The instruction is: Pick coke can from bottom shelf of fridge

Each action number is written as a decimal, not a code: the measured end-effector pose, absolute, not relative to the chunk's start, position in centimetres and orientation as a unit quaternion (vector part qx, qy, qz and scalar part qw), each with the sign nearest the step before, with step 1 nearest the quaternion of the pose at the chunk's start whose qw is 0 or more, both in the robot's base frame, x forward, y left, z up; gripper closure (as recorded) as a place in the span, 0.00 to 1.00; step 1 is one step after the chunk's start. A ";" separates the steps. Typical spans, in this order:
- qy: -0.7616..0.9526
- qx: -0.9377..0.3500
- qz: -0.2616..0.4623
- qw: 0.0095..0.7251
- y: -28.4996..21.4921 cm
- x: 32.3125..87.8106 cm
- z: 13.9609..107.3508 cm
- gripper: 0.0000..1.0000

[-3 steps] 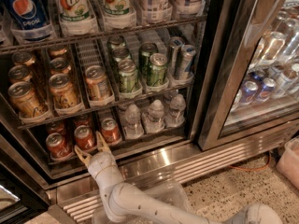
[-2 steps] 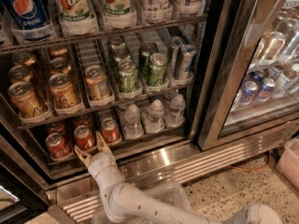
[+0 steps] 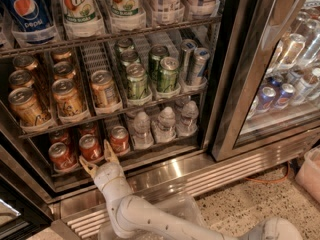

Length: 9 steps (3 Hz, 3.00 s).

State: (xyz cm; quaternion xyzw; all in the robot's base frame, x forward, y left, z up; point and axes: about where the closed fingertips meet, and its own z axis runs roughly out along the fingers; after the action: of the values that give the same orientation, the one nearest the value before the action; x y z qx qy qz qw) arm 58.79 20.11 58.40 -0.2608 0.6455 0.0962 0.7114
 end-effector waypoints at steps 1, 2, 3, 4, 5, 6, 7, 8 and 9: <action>0.645 -0.264 0.097 0.710 20.3 58.7 58.4 0.15; 0.644 -0.271 0.099 0.709 20.8 59.2 58.3 0.27; 0.642 -0.280 0.101 0.706 21.2 60.3 58.1 0.32; 0.641 -0.283 0.102 0.706 21.5 60.1 58.0 0.38; 0.641 -0.284 0.102 0.706 21.6 59.8 58.0 0.40; 0.641 -0.284 0.102 0.706 22.0 59.5 58.0 0.54; 0.640 -0.284 0.102 0.706 22.3 59.2 58.1 0.51; 0.637 -0.285 0.098 0.710 22.3 59.3 58.5 0.50; 0.633 -0.284 0.094 0.714 22.0 59.6 59.0 0.69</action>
Offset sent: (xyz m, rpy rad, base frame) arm 0.0612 0.0067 -0.0141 -0.0360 0.0047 0.0363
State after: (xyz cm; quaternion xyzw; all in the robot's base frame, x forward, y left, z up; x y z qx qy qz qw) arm 59.65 22.05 59.04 -0.2843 0.6328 0.0935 0.7142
